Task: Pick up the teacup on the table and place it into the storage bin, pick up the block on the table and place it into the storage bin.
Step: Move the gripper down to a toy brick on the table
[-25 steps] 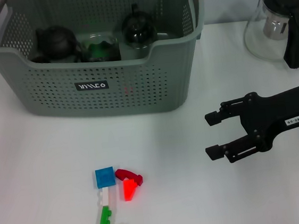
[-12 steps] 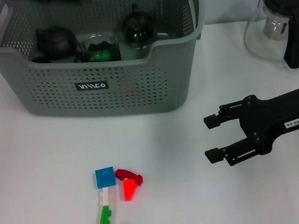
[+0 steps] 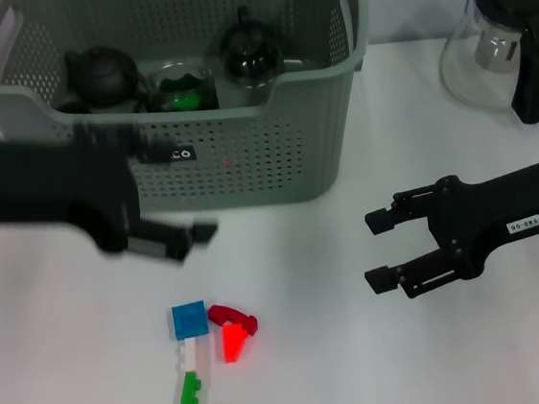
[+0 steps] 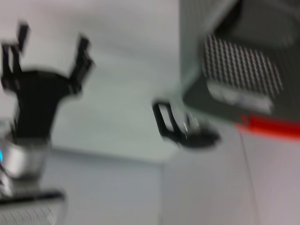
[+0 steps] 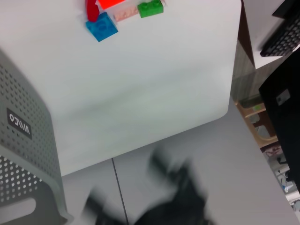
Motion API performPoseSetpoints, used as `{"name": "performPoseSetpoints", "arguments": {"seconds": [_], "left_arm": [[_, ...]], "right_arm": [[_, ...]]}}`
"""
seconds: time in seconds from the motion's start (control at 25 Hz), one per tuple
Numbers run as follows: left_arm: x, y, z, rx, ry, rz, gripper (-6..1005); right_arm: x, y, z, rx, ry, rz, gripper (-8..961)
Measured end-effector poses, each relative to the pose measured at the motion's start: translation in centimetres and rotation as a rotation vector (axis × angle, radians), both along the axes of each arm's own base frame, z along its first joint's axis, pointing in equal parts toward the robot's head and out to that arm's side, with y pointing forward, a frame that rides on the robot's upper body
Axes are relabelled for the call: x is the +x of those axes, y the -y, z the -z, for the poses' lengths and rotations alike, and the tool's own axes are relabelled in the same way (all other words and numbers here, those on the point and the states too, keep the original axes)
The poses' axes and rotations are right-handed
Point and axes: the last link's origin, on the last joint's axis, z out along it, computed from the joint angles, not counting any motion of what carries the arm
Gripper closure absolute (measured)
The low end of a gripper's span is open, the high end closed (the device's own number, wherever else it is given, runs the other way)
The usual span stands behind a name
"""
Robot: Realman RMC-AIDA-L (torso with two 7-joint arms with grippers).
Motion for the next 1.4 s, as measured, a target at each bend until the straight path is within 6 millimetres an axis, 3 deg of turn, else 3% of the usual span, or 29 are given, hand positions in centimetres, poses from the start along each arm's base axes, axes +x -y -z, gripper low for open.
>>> {"name": "performPoseSetpoints", "arguments": {"seconds": [0.32, 0.72, 0.96, 1.4], "left_arm": [[-2.5, 1.6, 2.6, -0.106, -0.199, -0.049, 33], [-2.8, 2.0, 7.8, -0.277, -0.530, 0.057, 34], [-2.7, 1.7, 8.5, -0.301, -0.571, 0.089, 33], [-1.8, 3.3, 11.0, -0.395, -0.654, 0.122, 34]], "right_arm": [[0.1, -0.1, 0.6, -0.003, -0.005, 0.021, 85], [-0.5, -0.5, 1.0, 0.001, -0.011, 0.026, 85], [-0.8, -0.5, 1.3, -0.006, -0.020, 0.029, 84], [-0.8, -0.5, 1.3, -0.006, -0.020, 0.038, 84]]}}
